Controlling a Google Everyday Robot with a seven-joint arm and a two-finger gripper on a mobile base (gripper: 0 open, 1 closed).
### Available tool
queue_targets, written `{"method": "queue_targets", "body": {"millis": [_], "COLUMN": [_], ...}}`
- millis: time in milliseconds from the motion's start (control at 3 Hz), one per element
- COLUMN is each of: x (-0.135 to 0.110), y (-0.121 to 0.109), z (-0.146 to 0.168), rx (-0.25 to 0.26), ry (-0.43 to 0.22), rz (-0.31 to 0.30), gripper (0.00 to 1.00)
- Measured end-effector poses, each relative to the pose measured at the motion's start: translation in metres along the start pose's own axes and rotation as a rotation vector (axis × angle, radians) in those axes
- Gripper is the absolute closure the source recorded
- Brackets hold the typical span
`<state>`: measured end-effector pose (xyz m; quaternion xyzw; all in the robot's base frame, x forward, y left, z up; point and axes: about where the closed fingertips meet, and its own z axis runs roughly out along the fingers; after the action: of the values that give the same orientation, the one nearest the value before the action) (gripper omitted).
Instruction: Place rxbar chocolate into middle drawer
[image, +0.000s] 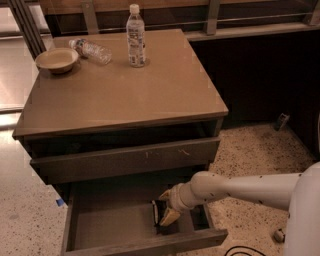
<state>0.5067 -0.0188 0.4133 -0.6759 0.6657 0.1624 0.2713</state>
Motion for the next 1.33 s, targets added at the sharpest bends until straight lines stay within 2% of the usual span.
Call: {"method": "queue_targets", "body": {"millis": [333,1000,1333], "x": [0.006,0.02,0.02], "y": [0.001,-0.011,-0.012], "z": [0.006,0.037,0.038], "rx": [-0.001,-0.017,-0.017], "ry": [0.001,0.001,0.0], "rz": [0.011,0.034,0.035], "gripper": [1.0,1.0,0.81]}}
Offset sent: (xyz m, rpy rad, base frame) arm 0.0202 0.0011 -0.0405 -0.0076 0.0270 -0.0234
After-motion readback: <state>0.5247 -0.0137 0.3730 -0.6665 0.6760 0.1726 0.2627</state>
